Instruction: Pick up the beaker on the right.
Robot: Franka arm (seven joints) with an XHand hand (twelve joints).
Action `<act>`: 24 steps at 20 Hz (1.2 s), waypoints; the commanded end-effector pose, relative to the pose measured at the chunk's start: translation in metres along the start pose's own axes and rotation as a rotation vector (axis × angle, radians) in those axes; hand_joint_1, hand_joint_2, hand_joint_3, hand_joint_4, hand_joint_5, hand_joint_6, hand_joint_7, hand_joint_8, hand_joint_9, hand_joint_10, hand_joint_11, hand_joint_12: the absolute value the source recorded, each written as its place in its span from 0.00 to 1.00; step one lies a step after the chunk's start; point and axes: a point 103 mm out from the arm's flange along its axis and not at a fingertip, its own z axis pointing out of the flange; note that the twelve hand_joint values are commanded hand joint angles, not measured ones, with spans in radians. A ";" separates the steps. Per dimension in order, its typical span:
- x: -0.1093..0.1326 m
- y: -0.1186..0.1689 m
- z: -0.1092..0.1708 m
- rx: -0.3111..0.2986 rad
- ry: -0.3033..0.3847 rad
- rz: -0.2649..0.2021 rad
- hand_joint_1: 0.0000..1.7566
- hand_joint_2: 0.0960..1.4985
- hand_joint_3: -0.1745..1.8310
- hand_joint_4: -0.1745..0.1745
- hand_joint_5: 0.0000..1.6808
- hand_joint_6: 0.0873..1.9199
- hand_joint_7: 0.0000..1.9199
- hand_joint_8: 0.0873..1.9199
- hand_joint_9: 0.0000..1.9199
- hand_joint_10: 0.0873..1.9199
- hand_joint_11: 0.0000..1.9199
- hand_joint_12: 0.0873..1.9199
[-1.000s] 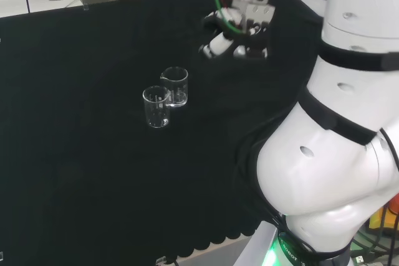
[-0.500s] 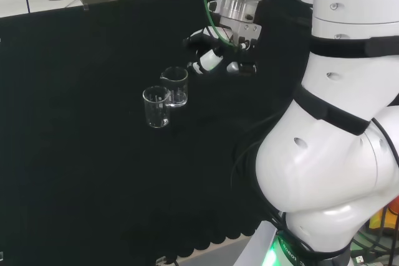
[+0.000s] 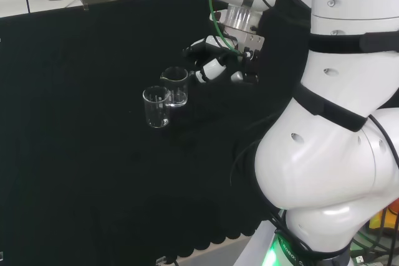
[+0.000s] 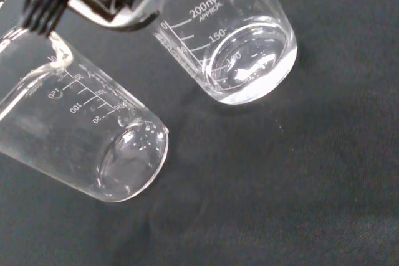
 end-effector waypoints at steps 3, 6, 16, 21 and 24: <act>-0.008 0.010 0.016 -0.073 0.080 -0.034 0.49 0.29 0.40 0.29 0.30 0.00 0.20 0.39 0.26 0.33 0.07 0.72; -0.009 0.017 0.023 -0.098 0.106 -0.071 0.51 0.29 0.40 0.28 0.31 0.00 0.21 0.39 0.27 0.33 0.07 0.72; -0.020 0.036 0.048 -0.094 0.157 -0.120 0.52 0.28 0.41 0.27 0.33 0.00 0.21 0.39 0.26 0.33 0.05 0.72; -0.019 0.047 0.060 -0.106 0.187 -0.133 0.50 0.28 0.41 0.27 0.33 0.00 0.21 0.39 0.26 0.32 0.05 0.72; -0.017 0.049 0.063 -0.128 0.206 -0.158 0.50 0.28 0.41 0.27 0.33 0.00 0.20 0.39 0.25 0.32 0.05 0.72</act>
